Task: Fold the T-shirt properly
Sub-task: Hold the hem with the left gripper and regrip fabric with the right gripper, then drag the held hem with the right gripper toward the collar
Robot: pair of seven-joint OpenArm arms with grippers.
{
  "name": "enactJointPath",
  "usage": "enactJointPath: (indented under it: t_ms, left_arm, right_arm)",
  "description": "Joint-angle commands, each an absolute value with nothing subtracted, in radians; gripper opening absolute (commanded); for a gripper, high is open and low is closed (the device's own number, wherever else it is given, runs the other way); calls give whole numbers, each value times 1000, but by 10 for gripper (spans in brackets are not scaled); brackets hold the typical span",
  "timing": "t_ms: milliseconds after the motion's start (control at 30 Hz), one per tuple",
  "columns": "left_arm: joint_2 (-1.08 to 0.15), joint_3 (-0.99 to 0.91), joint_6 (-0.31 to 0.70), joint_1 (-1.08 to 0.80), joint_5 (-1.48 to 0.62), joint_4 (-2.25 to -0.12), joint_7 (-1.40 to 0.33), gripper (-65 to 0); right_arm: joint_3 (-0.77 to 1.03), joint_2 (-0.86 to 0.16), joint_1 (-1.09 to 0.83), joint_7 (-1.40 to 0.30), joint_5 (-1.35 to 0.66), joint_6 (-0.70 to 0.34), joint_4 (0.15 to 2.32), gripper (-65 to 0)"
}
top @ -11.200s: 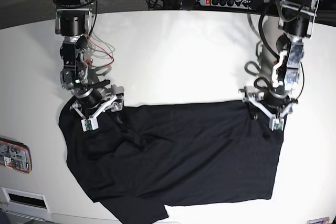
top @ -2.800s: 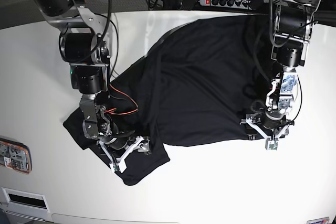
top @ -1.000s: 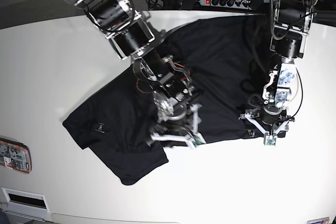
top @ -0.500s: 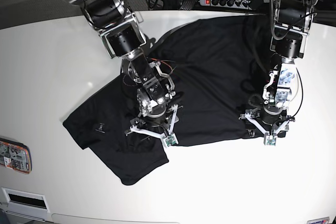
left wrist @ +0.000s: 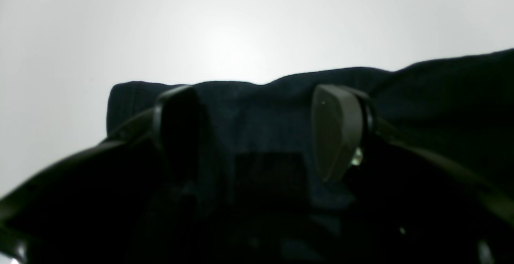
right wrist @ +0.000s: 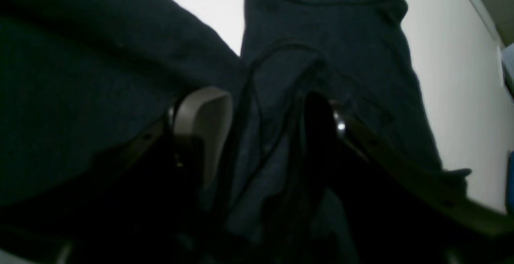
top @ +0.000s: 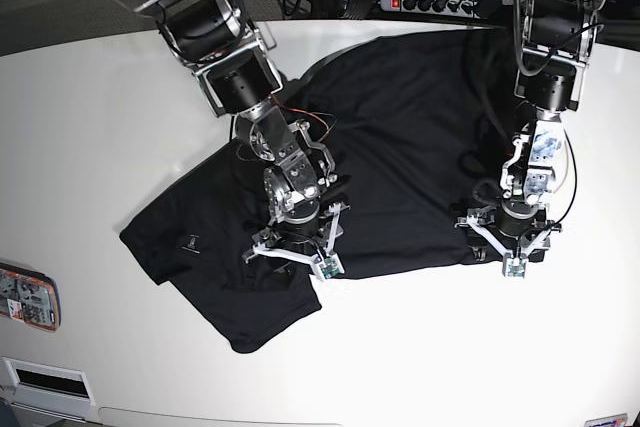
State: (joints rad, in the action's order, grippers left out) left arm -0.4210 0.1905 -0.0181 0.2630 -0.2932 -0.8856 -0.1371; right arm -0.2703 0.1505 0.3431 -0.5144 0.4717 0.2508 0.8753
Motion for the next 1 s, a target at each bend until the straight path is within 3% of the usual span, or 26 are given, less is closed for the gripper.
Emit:
enactJointPath:
  t_ms: [0, 67, 333, 533, 700, 967]
  left_arm:
    - [-424, 202, -8, 236, -260, -866, -298, -229]
    - [-424, 202, -8, 236, -260, -866, -298, -229]
    - [-424, 202, -8, 236, -260, -866, -298, -229]
    - [-424, 202, -8, 236, -260, -866, -298, -229]
    - [-424, 200, -8, 236, -260, -866, -298, -229]
    - [-424, 199, -8, 237, -260, -866, -298, -229]
  right_arm:
    - [-254, 147, 344, -570, 464, 239, 875, -327]
    - [-239, 147, 343, -573, 466, 239, 901, -354]
    - [-232, 147, 343, -570, 464, 239, 1061, -644]
    - [-226, 147, 341, -575, 463, 239, 1164, -650]
    - [-113, 147, 334, -579, 467, 239, 1296, -650]
    - [-59, 107, 168, -656, 467, 239, 1412, -650]
